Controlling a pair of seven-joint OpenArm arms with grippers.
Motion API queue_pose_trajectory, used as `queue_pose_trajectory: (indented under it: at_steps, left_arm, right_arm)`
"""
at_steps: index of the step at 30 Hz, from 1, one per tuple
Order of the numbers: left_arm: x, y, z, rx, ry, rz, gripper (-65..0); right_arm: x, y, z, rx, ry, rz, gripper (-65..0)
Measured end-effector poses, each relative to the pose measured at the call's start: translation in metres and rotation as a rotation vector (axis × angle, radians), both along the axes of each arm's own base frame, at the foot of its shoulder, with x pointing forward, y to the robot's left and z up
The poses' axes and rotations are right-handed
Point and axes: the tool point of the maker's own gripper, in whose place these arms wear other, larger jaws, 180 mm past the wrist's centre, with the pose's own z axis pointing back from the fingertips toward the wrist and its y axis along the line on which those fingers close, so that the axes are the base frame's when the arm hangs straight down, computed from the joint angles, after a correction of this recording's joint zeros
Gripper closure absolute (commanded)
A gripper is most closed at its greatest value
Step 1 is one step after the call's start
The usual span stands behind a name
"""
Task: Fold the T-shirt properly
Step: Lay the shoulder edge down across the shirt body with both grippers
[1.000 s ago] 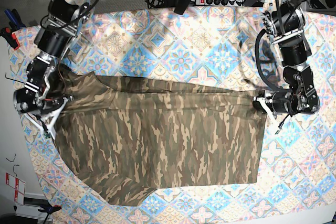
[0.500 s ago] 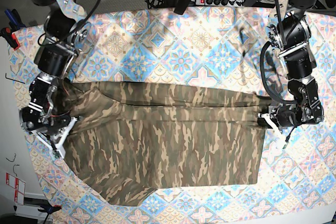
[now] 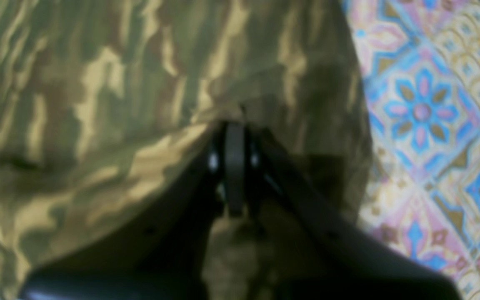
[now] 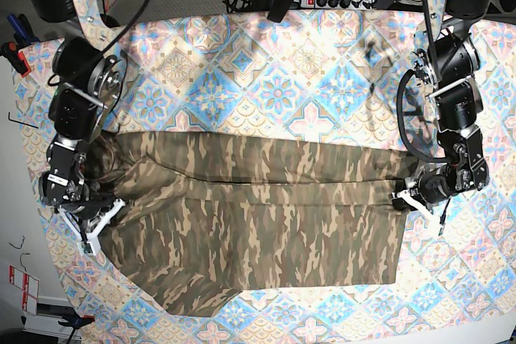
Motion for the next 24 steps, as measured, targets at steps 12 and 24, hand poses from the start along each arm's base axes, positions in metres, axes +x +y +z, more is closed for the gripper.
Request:
queue_pose_trajectory:
  at_steps: [12,24]
  left_arm:
    - [0.006,-0.002,-0.005,-0.037,-0.038,0.043,-20.9]
    - [-0.003,-0.002,-0.013,-0.038,-0.019,0.046,-47.2]
  right_arm:
    - [0.026,-0.003,-0.001,0.029,-0.044,-0.054,-5.3]
    - [0.044,0.006,0.018,0.040,-0.157,-0.027,-58.1]
